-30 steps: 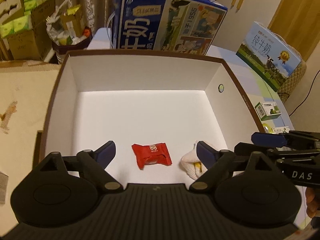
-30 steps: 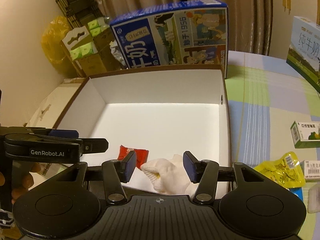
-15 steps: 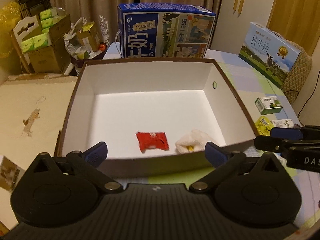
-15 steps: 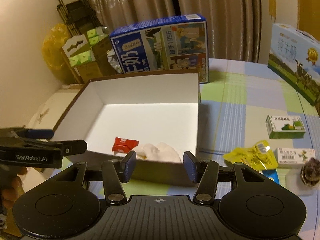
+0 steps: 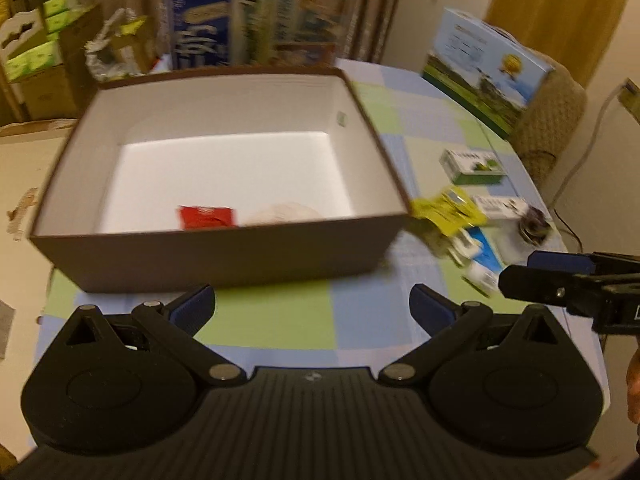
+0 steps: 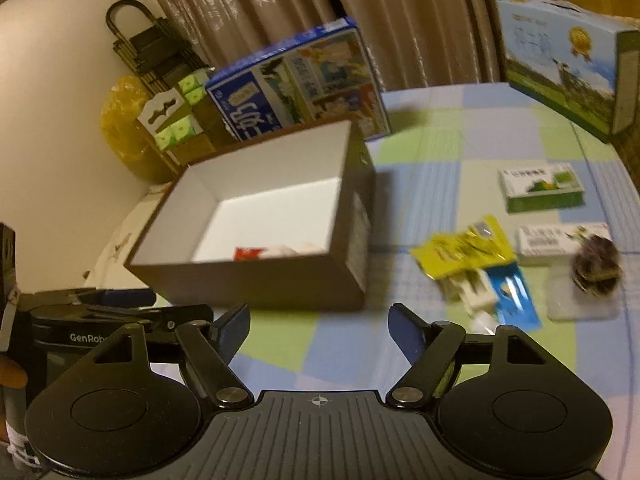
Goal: Organize objects
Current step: 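Withdraw both tools from the box back toward the table items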
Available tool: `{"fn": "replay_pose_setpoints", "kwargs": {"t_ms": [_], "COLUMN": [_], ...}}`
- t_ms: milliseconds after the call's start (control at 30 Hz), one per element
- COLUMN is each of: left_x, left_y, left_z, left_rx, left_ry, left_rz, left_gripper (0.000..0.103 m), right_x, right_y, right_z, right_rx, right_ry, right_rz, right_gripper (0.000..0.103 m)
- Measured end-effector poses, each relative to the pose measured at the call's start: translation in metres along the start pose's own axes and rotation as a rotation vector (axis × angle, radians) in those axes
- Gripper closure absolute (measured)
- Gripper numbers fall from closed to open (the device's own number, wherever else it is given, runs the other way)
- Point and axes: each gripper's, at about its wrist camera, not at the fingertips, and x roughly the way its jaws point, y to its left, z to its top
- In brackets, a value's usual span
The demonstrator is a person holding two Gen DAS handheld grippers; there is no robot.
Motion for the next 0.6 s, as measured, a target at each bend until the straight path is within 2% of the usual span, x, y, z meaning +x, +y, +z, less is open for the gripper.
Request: {"fn": "replay_pose_setpoints", "kwargs": {"t_ms": [300,600], "left_x": [0.024,0.054], "left_y": [-0.058,-0.104], "left_z": [-0.010,-0.012], "left_rx": [0.080,0.133], "left_ry": [0.037,0.080], "left_rz": [-0.056,-0.091], "left_gripper": [0.001,0.002], "right_x": [-0.030,-0.051], "right_y": [-0.049,-0.103], "right_z": [-0.025,-0.039], "right_rx": [0.008,0.073], "right_ry": [0.028,0.053], "right_rz": [-0.128,-0.228], "right_gripper": [0.029,0.030]}}
